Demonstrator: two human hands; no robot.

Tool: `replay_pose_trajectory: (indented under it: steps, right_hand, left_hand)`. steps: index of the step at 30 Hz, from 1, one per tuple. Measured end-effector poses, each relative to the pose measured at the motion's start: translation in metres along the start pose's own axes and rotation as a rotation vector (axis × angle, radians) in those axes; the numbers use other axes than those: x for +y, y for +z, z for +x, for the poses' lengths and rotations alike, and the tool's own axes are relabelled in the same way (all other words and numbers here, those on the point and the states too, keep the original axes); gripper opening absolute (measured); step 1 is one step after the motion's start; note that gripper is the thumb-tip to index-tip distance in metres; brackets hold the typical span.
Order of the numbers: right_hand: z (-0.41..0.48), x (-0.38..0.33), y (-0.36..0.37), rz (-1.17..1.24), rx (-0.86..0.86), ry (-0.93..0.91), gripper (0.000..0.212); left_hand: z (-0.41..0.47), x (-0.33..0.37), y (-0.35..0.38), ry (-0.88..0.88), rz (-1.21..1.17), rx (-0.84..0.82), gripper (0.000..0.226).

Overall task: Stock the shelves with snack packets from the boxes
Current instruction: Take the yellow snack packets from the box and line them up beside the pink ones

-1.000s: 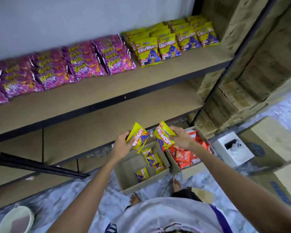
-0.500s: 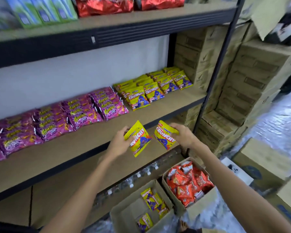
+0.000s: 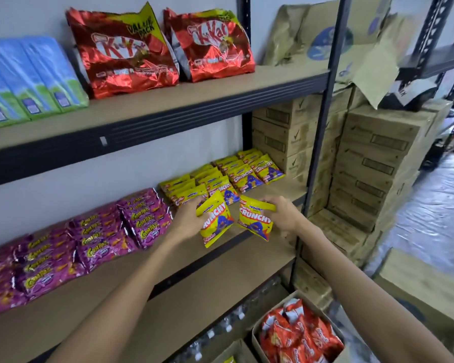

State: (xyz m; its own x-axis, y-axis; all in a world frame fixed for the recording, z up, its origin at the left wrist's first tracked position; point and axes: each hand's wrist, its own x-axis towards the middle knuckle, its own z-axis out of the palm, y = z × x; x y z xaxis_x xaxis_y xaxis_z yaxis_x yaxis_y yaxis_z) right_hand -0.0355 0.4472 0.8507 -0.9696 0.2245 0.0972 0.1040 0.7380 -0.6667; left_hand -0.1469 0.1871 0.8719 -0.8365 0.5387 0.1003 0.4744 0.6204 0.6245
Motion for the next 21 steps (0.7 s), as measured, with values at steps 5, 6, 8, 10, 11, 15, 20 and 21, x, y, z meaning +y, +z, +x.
replay_pose_trajectory:
  steps: [5,6,8,10,11,15,20,21]
  right_hand:
    - [0.041,0.019,-0.025,-0.002,0.053,0.0,0.035]
    - [0.048,0.023,-0.03,-0.005,0.056,0.0,0.035]
    - [0.063,0.031,-0.04,-0.016,0.06,-0.004,0.036]
    - [0.078,0.042,-0.05,-0.008,0.06,0.006,0.036]
    - [0.085,0.048,-0.054,-0.009,0.061,0.011,0.036]
    - [0.113,0.07,-0.067,-0.01,0.051,0.014,0.036]
    - [0.139,0.091,-0.081,0.008,0.034,-0.01,0.028]
    - [0.144,0.096,-0.083,0.014,0.028,-0.01,0.027]
  left_hand:
    - [0.048,0.017,0.007,-0.022,0.036,0.012,0.046]
    - [0.056,0.021,0.009,-0.022,0.051,0.014,0.046]
    - [0.073,0.028,0.014,-0.026,0.085,0.015,0.049]
    - [0.093,0.032,0.02,-0.039,0.111,0.01,0.054]
    - [0.102,0.036,0.022,-0.046,0.116,0.011,0.055]
    - [0.141,0.046,0.034,-0.064,0.143,0.005,0.057]
    - [0.188,0.054,0.056,-0.07,0.161,-0.014,0.059]
    - [0.197,0.055,0.06,-0.075,0.168,-0.016,0.059]
